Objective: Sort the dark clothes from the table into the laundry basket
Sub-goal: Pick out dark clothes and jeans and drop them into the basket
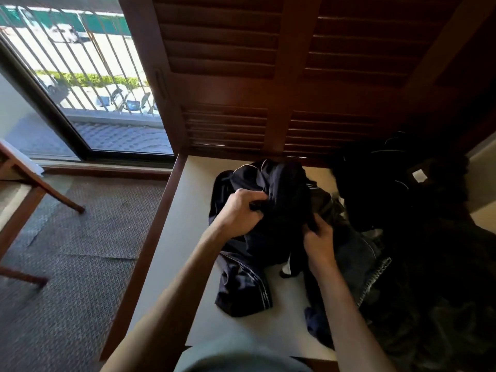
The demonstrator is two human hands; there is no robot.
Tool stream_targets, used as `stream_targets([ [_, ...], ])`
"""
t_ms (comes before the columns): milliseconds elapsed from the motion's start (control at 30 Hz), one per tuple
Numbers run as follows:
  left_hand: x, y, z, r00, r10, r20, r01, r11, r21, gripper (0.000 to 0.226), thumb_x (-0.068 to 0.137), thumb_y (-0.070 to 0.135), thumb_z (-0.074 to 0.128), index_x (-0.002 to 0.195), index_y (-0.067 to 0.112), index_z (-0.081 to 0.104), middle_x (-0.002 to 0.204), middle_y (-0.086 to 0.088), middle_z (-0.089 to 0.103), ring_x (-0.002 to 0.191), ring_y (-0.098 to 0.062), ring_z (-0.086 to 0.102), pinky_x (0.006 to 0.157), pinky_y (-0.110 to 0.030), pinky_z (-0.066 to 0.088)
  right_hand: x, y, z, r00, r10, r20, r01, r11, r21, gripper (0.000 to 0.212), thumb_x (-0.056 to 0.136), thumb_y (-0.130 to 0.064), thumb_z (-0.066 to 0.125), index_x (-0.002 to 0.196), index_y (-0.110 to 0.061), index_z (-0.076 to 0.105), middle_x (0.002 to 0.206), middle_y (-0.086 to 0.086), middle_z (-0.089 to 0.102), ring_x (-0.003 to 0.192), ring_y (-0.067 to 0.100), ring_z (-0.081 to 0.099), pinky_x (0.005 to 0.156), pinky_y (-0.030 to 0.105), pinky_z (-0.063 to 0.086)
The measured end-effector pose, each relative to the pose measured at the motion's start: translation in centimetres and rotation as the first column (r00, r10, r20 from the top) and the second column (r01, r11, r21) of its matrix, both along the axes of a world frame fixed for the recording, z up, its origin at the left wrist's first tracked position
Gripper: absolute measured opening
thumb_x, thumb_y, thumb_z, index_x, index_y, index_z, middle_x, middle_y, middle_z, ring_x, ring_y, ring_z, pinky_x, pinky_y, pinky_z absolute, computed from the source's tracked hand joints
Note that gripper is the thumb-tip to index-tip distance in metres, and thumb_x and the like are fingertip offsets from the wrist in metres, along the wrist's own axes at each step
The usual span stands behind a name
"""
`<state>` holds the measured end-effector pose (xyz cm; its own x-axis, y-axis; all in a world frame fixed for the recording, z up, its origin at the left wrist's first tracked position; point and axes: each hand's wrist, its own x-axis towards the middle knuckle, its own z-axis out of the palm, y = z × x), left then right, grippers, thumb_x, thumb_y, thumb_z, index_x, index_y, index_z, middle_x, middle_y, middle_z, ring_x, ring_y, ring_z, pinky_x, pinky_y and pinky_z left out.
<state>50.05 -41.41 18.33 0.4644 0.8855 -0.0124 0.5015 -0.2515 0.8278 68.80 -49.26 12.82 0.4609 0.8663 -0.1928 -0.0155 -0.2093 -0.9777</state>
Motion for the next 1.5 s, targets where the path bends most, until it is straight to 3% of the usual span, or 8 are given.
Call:
stream_targets([
  [200, -5.4, -1.4, 4.3, 0.992, 0.073, 0.105, -0.058, 0.989, -0.136, 0.032, 0.074, 0.014, 0.061, 0.101, 0.031, 0.069, 0.093, 0.011, 0.07, 0.089, -0.01, 0.068, 0.079, -0.031, 0.055, -2.8, 2.7, 1.8, 0.968, 0.231, -0.096, -0.219, 0.969, 0.116, 0.027, 0.093, 0.003, 0.063, 0.114, -0.009, 0.073, 0.111, 0.005, 0.075, 0.105, 0.013, 0.07, 0.09, 0.028, 0.056],
  [467, -5.6, 3.2, -5.8, 0.901, 0.147, -0.409, -0.263, 0.933, -0.244, 0.093, 0.079, 0.08, 0.056, 0.155, 0.048, 0.014, 0.164, -0.015, 0.015, 0.148, -0.041, 0.025, 0.118, -0.053, 0.028, -7.4, 2.1, -7.2, 0.693, 0.667, 0.271, -0.559, 0.736, -0.382, 0.03, 0.079, -0.029, 0.073, 0.104, -0.014, 0.074, 0.106, 0.003, 0.076, 0.103, 0.018, 0.069, 0.095, 0.04, 0.053],
  [600, -6.0, 1.6, -13.3, 0.823, 0.043, -0.566, -0.258, 0.917, -0.305, 0.116, 0.073, 0.077, 0.066, 0.158, 0.042, -0.004, 0.169, -0.012, -0.005, 0.151, -0.047, 0.009, 0.119, -0.061, 0.023, -6.4, 3.0, -6.4, 0.773, 0.527, 0.354, -0.475, 0.85, -0.227, 0.025, 0.076, -0.03, 0.081, 0.092, -0.014, 0.073, 0.091, 0.001, 0.073, 0.089, 0.017, 0.068, 0.085, 0.036, 0.052],
  [700, -6.5, 0.3, -15.4, 0.837, 0.113, -0.535, -0.281, 0.928, -0.244, 0.116, 0.074, 0.079, 0.063, 0.16, 0.037, -0.003, 0.169, -0.012, 0.001, 0.152, -0.045, 0.013, 0.119, -0.057, 0.025, -3.2, 5.1, -4.7, 0.71, 0.225, 0.667, -0.198, 0.973, -0.117, 0.058, 0.074, -0.039, 0.083, 0.123, -0.015, 0.063, 0.131, 0.012, 0.06, 0.12, 0.033, 0.056, 0.1, 0.046, 0.046],
  [833, -7.5, -0.2, -15.0, 0.868, 0.098, -0.487, -0.251, 0.932, -0.26, 0.116, 0.074, 0.079, 0.064, 0.16, 0.038, -0.001, 0.17, -0.005, -0.004, 0.154, -0.037, 0.01, 0.12, -0.053, 0.026, 0.9, 7.2, -4.6, 0.545, 0.575, 0.611, -0.203, 0.797, -0.569, 0.121, 0.067, -0.058, 0.085, 0.158, -0.038, 0.008, 0.168, 0.01, 0.009, 0.152, 0.036, 0.015, 0.117, 0.059, 0.019],
  [1067, -8.0, 1.6, -13.0, 0.895, 0.168, -0.414, -0.317, 0.892, -0.324, 0.118, 0.055, 0.098, 0.057, 0.151, 0.031, 0.037, 0.162, -0.015, 0.022, 0.148, -0.037, 0.027, 0.118, -0.055, 0.032, -3.2, 3.7, -8.0, 0.547, 0.703, 0.455, -0.232, 0.65, -0.724, 0.031, 0.088, -0.024, 0.063, 0.116, -0.009, 0.064, 0.119, 0.019, 0.069, 0.112, 0.039, 0.064, 0.086, 0.041, 0.053],
  [1333, 0.8, 6.8, -7.9, 0.831, 0.184, -0.525, -0.306, 0.94, -0.154, 0.129, 0.06, 0.084, 0.069, 0.156, 0.041, -0.006, 0.167, -0.014, -0.011, 0.15, -0.051, -0.001, 0.111, -0.075, 0.012, -3.9, -1.9, -8.8, 0.406, 0.808, 0.427, -0.293, 0.558, -0.776, 0.026, 0.098, -0.024, 0.053, 0.117, -0.009, 0.063, 0.122, 0.015, 0.066, 0.116, 0.035, 0.062, 0.095, 0.043, 0.05],
  [1500, -1.2, 8.6, -10.5, 0.75, 0.146, -0.646, -0.343, 0.92, -0.191, 0.097, 0.072, 0.054, 0.078, 0.149, 0.041, 0.021, 0.152, -0.02, 0.031, 0.13, -0.053, 0.044, 0.102, -0.062, 0.044, -0.8, 0.6, -6.3, 0.389, 0.771, 0.504, -0.233, 0.612, -0.756, 0.05, 0.091, -0.014, 0.057, 0.138, -0.02, 0.043, 0.12, 0.016, 0.068, 0.11, 0.037, 0.065, 0.085, 0.041, 0.051],
])
